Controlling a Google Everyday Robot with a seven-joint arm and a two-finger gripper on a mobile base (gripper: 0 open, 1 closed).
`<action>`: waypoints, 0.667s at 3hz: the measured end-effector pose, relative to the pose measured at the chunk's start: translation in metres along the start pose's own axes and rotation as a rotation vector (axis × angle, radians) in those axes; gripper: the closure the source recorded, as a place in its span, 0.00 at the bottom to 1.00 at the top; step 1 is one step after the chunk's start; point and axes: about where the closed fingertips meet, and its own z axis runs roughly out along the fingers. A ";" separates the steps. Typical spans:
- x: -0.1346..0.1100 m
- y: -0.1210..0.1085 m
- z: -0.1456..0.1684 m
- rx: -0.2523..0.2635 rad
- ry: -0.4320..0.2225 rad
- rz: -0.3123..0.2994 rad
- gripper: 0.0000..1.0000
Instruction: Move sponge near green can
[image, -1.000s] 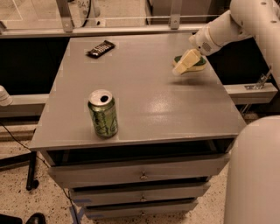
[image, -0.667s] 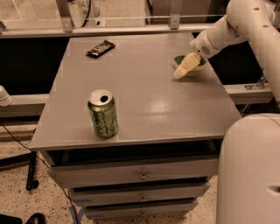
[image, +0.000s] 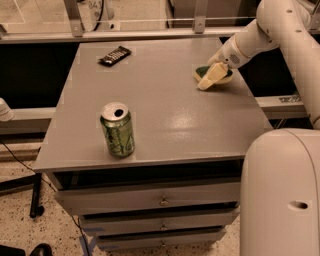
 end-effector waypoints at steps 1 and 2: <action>-0.023 0.019 -0.011 -0.062 -0.030 -0.044 0.64; -0.054 0.053 -0.034 -0.150 -0.077 -0.105 0.88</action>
Offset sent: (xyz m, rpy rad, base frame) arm -0.0911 0.0724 0.1009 0.1130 0.0422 0.3219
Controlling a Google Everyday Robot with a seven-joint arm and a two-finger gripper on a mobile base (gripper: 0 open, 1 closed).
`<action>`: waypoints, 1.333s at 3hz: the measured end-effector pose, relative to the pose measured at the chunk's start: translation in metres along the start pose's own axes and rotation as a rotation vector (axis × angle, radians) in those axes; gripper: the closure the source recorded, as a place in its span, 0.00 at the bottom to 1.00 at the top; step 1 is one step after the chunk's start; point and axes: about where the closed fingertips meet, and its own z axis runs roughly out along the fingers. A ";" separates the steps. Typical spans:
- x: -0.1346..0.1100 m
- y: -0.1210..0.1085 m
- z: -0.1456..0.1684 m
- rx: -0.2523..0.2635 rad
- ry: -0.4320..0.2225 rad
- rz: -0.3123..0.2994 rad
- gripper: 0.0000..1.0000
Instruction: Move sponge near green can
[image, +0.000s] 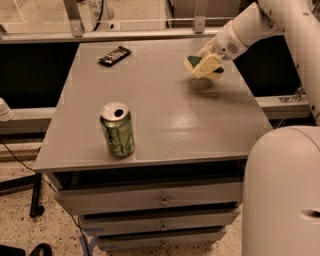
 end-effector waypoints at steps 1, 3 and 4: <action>-0.031 0.047 -0.019 -0.100 -0.044 -0.080 1.00; -0.059 0.171 -0.037 -0.262 -0.012 -0.294 1.00; -0.057 0.223 -0.021 -0.320 0.034 -0.373 1.00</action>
Offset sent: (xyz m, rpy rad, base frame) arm -0.2198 0.0773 0.0353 -0.0448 0.1010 0.4828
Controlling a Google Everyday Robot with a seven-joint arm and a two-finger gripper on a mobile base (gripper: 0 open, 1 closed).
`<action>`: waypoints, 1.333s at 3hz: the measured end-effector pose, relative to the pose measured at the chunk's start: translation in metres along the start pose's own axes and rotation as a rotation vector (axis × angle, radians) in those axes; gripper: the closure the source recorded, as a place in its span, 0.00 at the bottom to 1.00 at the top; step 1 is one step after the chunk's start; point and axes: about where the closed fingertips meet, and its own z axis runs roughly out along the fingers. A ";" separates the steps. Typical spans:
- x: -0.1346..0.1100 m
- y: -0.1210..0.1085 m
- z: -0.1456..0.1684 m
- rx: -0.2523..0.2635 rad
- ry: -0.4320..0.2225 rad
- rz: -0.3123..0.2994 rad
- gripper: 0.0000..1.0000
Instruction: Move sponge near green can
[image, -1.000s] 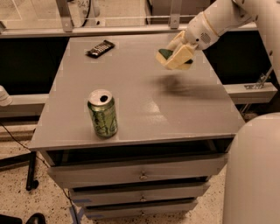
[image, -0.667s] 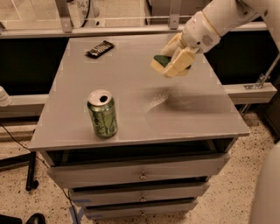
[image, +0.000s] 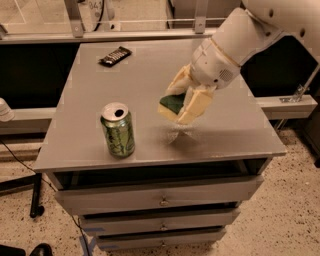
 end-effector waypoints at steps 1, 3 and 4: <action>-0.013 0.025 0.029 -0.041 0.023 -0.049 1.00; -0.024 0.034 0.060 -0.034 0.041 -0.101 1.00; -0.025 0.031 0.068 -0.023 0.041 -0.099 0.83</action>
Offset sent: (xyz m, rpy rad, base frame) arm -0.0514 0.0560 -0.0442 -0.0444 -0.0417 0.1256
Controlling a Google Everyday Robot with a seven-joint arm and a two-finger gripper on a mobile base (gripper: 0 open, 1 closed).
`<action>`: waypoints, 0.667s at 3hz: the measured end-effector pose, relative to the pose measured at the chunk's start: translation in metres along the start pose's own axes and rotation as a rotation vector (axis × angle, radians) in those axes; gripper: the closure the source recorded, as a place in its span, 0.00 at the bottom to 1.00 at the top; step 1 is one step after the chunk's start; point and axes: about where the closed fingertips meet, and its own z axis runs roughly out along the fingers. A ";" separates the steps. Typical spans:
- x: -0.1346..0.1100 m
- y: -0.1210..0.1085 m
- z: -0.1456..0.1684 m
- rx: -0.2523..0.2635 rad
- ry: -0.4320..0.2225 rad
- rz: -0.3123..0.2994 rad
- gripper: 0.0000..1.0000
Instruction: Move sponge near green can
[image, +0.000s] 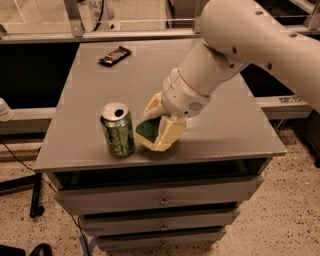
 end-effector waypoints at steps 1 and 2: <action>-0.003 -0.003 0.007 0.006 -0.007 0.002 0.58; -0.005 -0.004 0.010 0.006 -0.016 0.006 0.35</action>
Offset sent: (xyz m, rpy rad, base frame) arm 0.0033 0.0129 -0.0090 0.0285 0.0122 -0.0134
